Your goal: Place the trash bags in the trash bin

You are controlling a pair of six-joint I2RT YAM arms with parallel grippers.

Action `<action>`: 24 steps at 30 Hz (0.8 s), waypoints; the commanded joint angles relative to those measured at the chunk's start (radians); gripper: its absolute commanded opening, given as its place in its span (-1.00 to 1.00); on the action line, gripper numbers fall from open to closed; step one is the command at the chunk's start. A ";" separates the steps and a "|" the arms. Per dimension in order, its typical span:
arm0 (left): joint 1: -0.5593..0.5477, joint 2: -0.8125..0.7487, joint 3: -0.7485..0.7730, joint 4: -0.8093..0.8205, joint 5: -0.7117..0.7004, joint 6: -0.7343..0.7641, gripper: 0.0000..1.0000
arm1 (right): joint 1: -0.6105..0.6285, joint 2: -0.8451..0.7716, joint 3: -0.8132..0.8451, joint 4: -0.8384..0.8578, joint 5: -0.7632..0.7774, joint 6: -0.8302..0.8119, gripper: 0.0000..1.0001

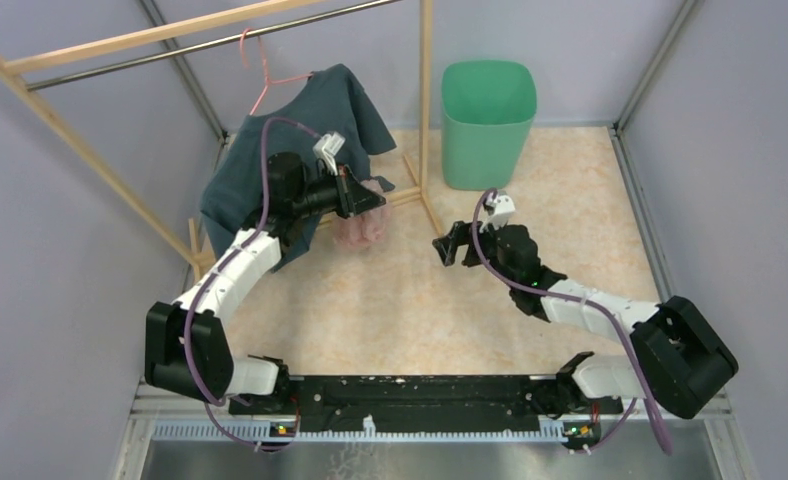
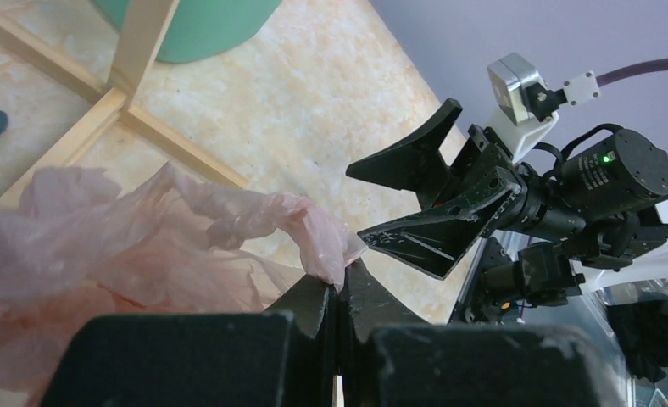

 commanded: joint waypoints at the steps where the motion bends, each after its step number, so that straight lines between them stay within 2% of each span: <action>1: -0.009 -0.026 -0.015 0.081 0.057 -0.014 -1.00 | -0.004 -0.049 0.044 -0.140 -0.075 0.113 0.91; 10: -0.062 -0.034 -0.021 0.100 0.087 -0.005 -1.00 | -0.004 -0.076 -0.010 -0.052 -0.269 0.206 0.95; 17: -0.099 -0.036 -0.018 0.098 0.101 0.009 -1.00 | -0.003 -0.100 -0.017 -0.091 -0.254 0.206 0.94; 20: -0.114 -0.039 -0.015 0.103 0.120 0.019 -1.00 | -0.015 -0.131 -0.029 -0.109 -0.217 0.252 0.93; 24: -0.142 -0.057 -0.027 0.166 0.189 0.014 -1.00 | -0.084 -0.173 -0.077 -0.021 -0.277 0.344 0.93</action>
